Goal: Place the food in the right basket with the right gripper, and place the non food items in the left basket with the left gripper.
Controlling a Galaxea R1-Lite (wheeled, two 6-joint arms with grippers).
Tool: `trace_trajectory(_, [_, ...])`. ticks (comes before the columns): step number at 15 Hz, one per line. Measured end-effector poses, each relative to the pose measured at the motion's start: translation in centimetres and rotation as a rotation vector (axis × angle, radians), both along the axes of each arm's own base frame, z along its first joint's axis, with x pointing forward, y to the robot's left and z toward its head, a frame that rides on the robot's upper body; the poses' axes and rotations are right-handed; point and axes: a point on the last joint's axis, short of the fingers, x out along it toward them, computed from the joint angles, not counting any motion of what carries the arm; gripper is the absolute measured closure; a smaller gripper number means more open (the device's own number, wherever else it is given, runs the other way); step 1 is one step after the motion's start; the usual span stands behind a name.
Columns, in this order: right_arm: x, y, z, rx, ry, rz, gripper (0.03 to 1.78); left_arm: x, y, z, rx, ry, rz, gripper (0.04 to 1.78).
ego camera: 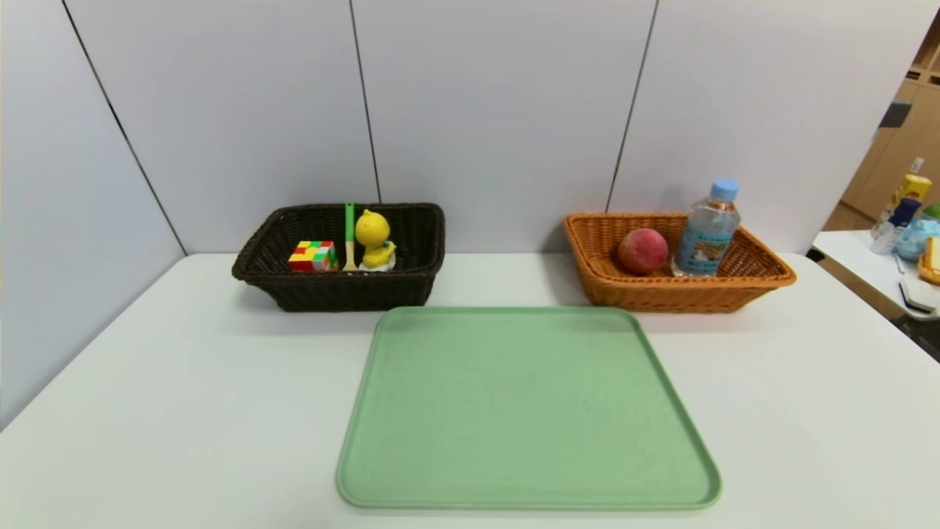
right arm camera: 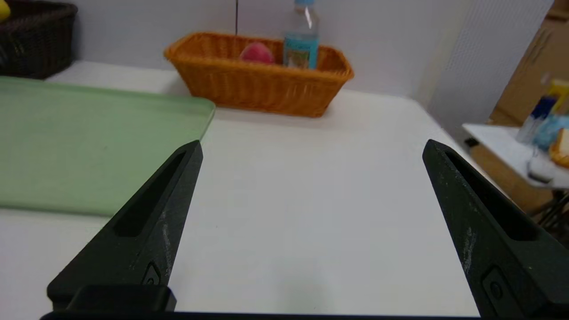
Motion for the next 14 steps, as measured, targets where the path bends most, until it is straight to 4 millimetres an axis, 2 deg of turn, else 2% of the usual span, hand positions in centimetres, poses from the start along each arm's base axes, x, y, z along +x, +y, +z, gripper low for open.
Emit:
trace_trajectory(2, [0.11,0.03,-1.34,0.053,0.115,0.016,0.1,0.39,-0.12,0.13,0.013,-0.113,-0.051,0.13])
trace_trajectory(8, [0.12,0.01,-1.45,0.065,0.122,0.01,0.1,0.53,-0.1,-0.16,-0.11,-0.124,-0.057,0.13])
trace_trajectory(14, [0.12,0.01,-1.46,0.067,0.122,0.011,0.1,0.54,-0.05,-0.17,-0.121,-0.125,-0.038,0.13])
